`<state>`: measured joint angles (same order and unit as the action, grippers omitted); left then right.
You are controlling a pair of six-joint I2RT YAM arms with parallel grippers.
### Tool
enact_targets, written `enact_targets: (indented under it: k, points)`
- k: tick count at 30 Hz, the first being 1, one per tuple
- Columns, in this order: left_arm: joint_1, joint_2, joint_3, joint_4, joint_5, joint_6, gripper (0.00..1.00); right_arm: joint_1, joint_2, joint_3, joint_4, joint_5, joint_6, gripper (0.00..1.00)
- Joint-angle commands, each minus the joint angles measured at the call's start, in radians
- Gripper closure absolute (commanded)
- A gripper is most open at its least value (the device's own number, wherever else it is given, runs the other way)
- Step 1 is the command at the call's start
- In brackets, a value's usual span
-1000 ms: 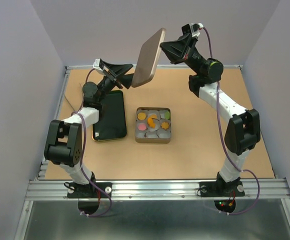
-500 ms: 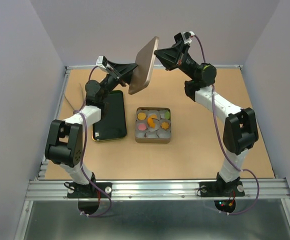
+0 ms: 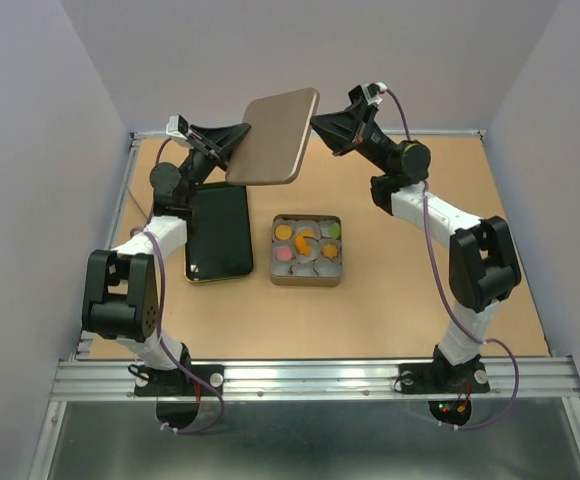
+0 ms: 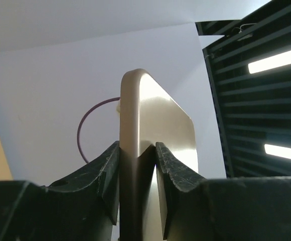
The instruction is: Pack the cookies
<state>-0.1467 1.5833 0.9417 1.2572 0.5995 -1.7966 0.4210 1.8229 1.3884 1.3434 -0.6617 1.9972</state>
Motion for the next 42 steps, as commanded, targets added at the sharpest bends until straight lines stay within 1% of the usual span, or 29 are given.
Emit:
enact_targets:
  k: [1,2,3,5,6,8,9,11,12,15,19,20,23,24,26,30,31,32,33,36,38,39,40,41,42]
  points:
    - [0.009,-0.071,-0.014,0.832,0.028,0.005,0.76,0.012,0.012,-0.063,0.474,-0.033,0.153,0.88]
    - [0.015,-0.069,-0.018,0.834,0.032,0.003,0.80,0.012,0.015,-0.071,0.473,-0.036,0.147,0.85]
    - [0.019,-0.072,-0.020,0.832,0.034,0.003,0.83,0.012,0.022,-0.081,0.474,-0.036,0.147,0.78]
    - [0.025,-0.078,-0.029,0.832,0.037,0.002,0.88,0.012,0.026,-0.104,0.473,-0.038,0.143,0.71]
    - [0.033,-0.080,-0.032,0.832,0.039,0.006,0.89,0.012,0.032,-0.112,0.474,-0.038,0.143,0.63]
    - [0.036,-0.086,-0.041,0.832,0.045,0.006,0.89,0.013,0.033,-0.123,0.474,-0.047,0.132,0.56]
    - [0.039,-0.089,-0.043,0.834,0.048,0.011,0.90,0.012,0.035,-0.132,0.474,-0.050,0.130,0.49]
    - [0.042,-0.091,-0.050,0.832,0.051,0.014,0.92,0.012,0.038,-0.146,0.473,-0.061,0.126,0.42]
    - [0.045,-0.092,-0.058,0.832,0.052,0.017,0.92,0.012,0.039,-0.155,0.474,-0.065,0.124,0.36]
    - [0.048,-0.092,-0.064,0.832,0.057,0.019,0.94,0.012,0.029,-0.215,0.473,-0.072,0.115,0.30]
    - [0.052,-0.097,-0.090,0.831,0.063,0.032,0.94,0.012,0.004,-0.271,0.473,-0.090,0.086,0.29]
    - [0.052,-0.101,-0.095,0.831,0.062,0.036,0.95,0.012,0.000,-0.281,0.473,-0.096,0.083,0.30]
    - [0.052,-0.109,-0.122,0.831,0.060,0.048,0.97,0.010,-0.002,-0.324,0.470,-0.110,0.081,0.37]
    - [0.052,-0.115,-0.132,0.831,0.057,0.054,0.97,0.012,0.001,-0.339,0.470,-0.114,0.081,0.42]
    - [0.053,-0.123,-0.150,0.829,0.060,0.060,0.97,0.012,0.001,-0.385,0.468,-0.125,0.081,0.45]
    - [0.052,-0.143,-0.190,0.831,0.091,0.074,0.97,0.010,0.010,-0.448,0.459,-0.153,0.078,0.58]
    - [0.050,-0.147,-0.199,0.826,0.095,0.083,0.97,0.009,0.009,-0.459,0.453,-0.162,0.075,0.66]
    - [0.050,-0.160,-0.224,0.820,0.108,0.094,0.97,0.007,0.007,-0.477,0.430,-0.183,0.062,0.76]
    - [0.050,-0.169,-0.239,0.811,0.115,0.103,0.97,0.006,0.004,-0.489,0.413,-0.191,0.054,0.79]
    - [0.042,-0.210,-0.300,0.745,0.144,0.169,0.97,-0.001,-0.004,-0.515,0.340,-0.219,0.009,0.86]
    - [0.033,-0.250,-0.340,0.656,0.164,0.247,0.96,-0.004,-0.001,-0.526,0.301,-0.236,-0.011,0.93]
    - [0.029,-0.267,-0.351,0.613,0.175,0.288,0.94,-0.005,0.003,-0.528,0.295,-0.237,-0.015,0.93]
    - [0.022,-0.284,-0.362,0.517,0.180,0.327,0.93,-0.007,0.003,-0.529,0.284,-0.245,-0.018,0.94]
    - [0.009,-0.317,-0.379,0.461,0.186,0.412,0.91,-0.007,0.013,-0.532,0.281,-0.249,-0.023,0.94]
    - [0.001,-0.334,-0.385,0.406,0.187,0.452,0.90,-0.008,0.018,-0.531,0.277,-0.254,-0.023,0.95]
